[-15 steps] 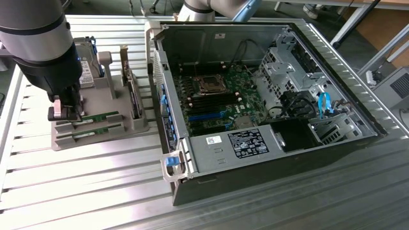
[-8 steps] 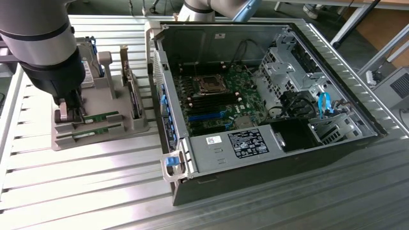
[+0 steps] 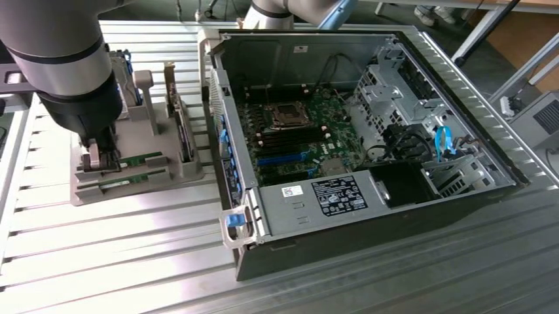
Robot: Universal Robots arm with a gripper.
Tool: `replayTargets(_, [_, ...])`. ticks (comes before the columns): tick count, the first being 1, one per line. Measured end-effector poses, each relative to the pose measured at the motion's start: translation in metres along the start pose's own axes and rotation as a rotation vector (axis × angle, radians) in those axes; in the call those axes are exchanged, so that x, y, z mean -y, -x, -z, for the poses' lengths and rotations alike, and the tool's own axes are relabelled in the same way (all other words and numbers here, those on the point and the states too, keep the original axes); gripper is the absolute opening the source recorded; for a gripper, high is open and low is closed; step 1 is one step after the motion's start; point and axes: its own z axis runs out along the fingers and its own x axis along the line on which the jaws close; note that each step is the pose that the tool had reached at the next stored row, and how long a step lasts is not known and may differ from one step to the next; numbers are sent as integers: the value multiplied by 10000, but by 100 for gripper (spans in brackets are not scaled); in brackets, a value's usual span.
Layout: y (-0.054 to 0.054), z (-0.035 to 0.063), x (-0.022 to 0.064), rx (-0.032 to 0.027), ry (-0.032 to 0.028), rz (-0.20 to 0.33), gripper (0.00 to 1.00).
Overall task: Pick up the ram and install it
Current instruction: 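Pick up the ram and move it above insertion slot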
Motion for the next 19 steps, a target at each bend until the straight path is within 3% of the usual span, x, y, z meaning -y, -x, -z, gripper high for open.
replayTargets(11, [2, -201, 92, -34, 29, 499, 29])
replayTargets(19, [-1, -289, 100, -48, 40, 789, 29])
